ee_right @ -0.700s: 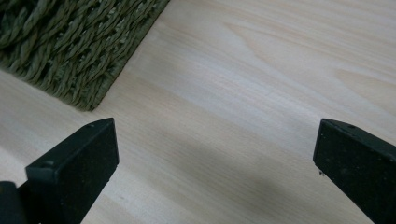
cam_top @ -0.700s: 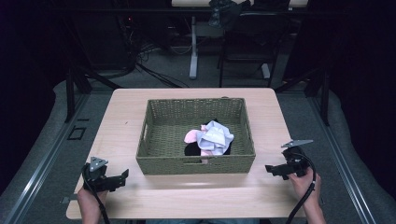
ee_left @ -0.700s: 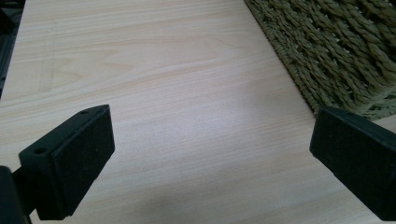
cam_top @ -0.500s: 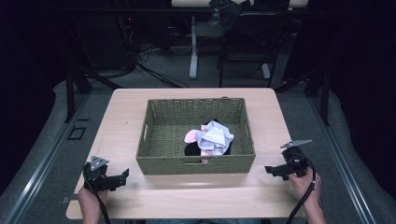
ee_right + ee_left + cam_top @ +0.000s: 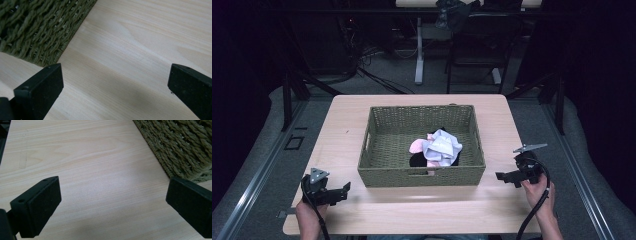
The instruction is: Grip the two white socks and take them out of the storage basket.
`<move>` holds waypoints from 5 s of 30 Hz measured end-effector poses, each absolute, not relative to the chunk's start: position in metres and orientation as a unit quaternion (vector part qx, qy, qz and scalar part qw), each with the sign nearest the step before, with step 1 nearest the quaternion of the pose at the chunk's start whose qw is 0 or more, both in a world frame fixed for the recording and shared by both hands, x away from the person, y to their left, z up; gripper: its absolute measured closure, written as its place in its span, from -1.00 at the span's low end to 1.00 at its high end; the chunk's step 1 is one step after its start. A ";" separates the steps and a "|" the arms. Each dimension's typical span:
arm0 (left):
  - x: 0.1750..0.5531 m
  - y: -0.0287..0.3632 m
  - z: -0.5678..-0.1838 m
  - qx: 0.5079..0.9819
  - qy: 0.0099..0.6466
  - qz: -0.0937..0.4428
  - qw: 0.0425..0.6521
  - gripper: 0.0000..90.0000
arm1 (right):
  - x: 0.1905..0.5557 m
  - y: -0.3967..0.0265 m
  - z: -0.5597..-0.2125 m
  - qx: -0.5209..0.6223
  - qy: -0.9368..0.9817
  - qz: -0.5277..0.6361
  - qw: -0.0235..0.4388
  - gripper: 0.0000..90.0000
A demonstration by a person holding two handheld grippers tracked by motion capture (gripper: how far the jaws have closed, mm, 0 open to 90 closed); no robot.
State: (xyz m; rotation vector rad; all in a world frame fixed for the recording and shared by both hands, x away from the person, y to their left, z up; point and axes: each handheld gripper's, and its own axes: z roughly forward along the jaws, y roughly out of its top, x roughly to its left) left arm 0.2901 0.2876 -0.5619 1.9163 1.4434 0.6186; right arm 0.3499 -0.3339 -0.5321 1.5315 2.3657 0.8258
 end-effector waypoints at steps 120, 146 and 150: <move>0.292 0.286 -0.564 0.745 0.538 0.226 0.323 -0.99 | 0.455 -0.123 -0.468 0.355 0.912 0.191 0.078 0.96; 0.292 0.286 -0.564 0.748 0.537 0.224 0.319 -0.99 | 0.458 -0.155 -0.397 0.370 0.887 0.266 0.076 0.97; 0.292 0.286 -0.565 0.749 0.536 0.224 0.319 -0.99 | 0.458 -0.157 -0.389 0.370 0.885 0.272 0.082 0.97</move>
